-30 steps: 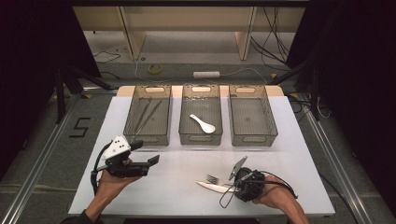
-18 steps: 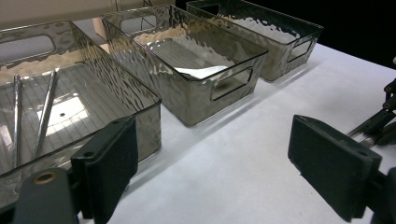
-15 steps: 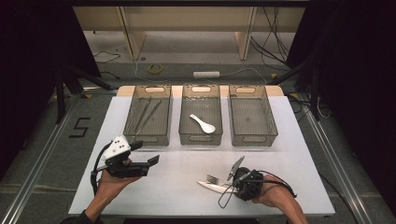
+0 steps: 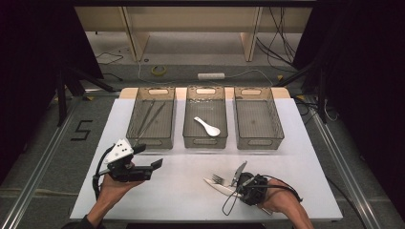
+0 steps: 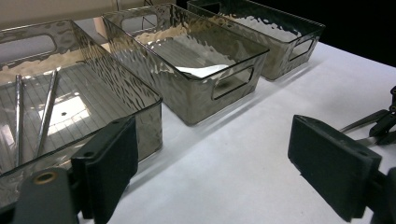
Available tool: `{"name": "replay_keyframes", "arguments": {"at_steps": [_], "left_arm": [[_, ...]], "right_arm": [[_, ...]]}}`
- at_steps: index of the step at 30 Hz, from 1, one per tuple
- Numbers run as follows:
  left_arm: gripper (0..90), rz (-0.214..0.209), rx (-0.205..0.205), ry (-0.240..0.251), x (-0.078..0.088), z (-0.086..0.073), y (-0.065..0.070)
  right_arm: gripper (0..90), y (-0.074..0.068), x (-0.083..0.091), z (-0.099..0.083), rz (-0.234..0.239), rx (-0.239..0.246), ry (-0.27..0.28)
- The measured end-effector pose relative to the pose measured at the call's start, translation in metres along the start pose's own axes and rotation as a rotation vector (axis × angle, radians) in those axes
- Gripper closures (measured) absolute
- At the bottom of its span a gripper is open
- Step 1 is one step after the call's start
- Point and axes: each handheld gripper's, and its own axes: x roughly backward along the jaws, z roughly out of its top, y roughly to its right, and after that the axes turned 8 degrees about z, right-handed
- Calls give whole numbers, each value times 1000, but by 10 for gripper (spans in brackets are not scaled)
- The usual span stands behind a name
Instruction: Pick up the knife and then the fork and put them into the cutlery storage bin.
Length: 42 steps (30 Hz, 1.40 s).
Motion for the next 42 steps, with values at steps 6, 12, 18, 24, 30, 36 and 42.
{"name": "replay_keyframes", "arguments": {"at_steps": [6,12,18,24,30,36,42], "left_arm": [[159,0,-1,-1,-1,0,0],[159,2,-2,0,0,0,0],[160,1,-1,0,0,0,0],[160,3,-1,-1,0,0,0],[160,3,-1,-1,0,0,-1],[160,4,4,1,0,0,-1],[160,6,7,0,0,0,-1]], "right_arm": [[805,-1,1,0,-4,7,-6],[807,-1,2,0,0,16,-5],[808,-1,10,-2,5,12,28],[808,0,13,-4,21,1,60],[809,1,17,-5,28,-20,84],[809,6,26,-9,44,-41,147],[809,16,40,-16,48,-87,236]]}}
